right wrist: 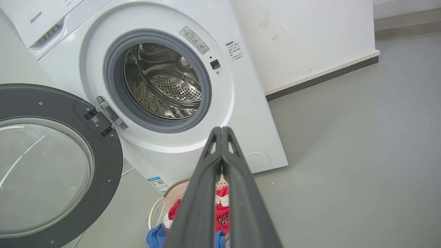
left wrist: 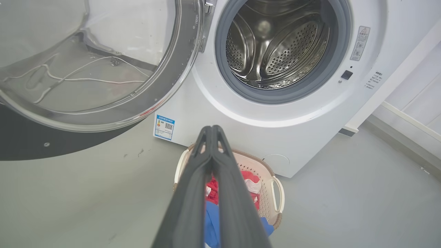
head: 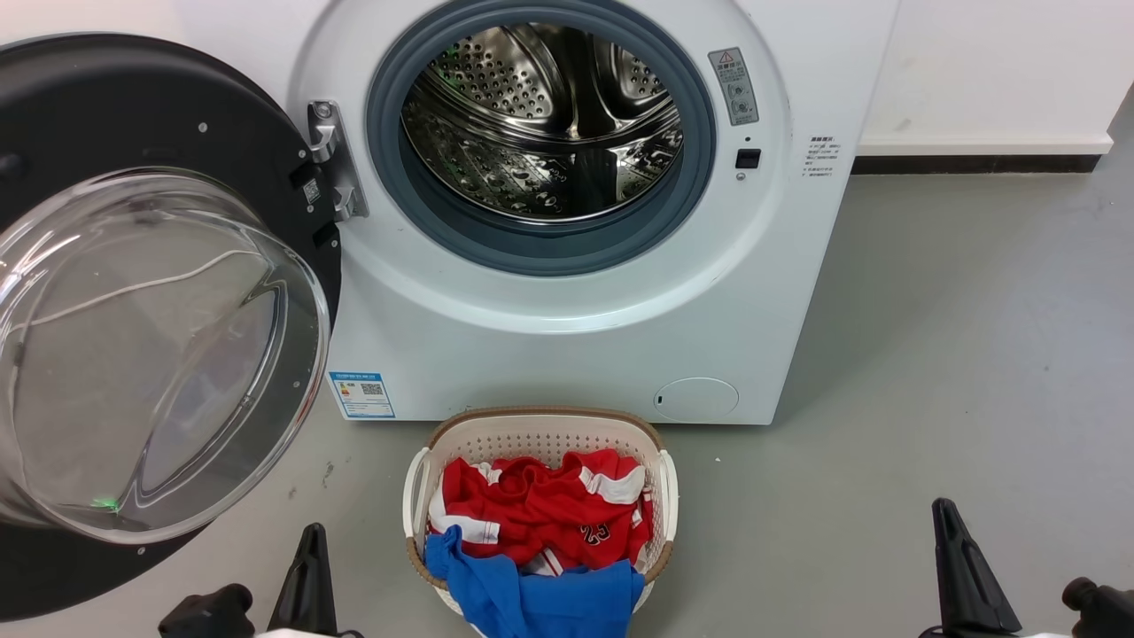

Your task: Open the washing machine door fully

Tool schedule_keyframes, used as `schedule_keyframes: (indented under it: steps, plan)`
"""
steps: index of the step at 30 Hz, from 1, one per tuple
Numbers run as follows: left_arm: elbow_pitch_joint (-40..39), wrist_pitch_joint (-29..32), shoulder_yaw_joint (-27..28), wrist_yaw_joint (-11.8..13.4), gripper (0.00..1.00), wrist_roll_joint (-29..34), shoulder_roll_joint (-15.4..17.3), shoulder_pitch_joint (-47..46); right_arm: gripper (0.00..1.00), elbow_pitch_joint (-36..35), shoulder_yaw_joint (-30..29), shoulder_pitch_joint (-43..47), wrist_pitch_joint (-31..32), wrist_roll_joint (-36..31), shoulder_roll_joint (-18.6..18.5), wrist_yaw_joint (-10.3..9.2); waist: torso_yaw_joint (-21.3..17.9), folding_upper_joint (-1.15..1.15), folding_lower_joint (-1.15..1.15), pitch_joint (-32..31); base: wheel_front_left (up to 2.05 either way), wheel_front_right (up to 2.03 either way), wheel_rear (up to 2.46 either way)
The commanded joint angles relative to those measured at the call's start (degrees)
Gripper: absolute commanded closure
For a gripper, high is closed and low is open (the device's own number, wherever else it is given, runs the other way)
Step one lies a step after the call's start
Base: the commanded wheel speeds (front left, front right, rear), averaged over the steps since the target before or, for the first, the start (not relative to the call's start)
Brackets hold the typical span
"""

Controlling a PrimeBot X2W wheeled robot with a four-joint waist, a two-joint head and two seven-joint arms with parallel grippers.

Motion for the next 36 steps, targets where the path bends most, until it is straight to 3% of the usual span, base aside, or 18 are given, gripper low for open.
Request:
schedule_keyframes:
  steps: [1,36]
  plan:
    - [-0.64,0.36,0.35,-0.34,1.00,-2.08,0.03,-1.93,1.00,-0.48,0.00,-1.73,0.37,2.12,-0.55,0.00,0.00,0.00,0.00,0.03,0.00,0.00,0.00]
    - [1.96,7.85,2.89,-3.31,1.00,-32.31,0.03,-7.28,1.00,4.78,-0.86,-8.62,6.91,31.51,-1.43,0.00,-0.13,0.00,0.00,1.06,0.00,0.00,0.00]
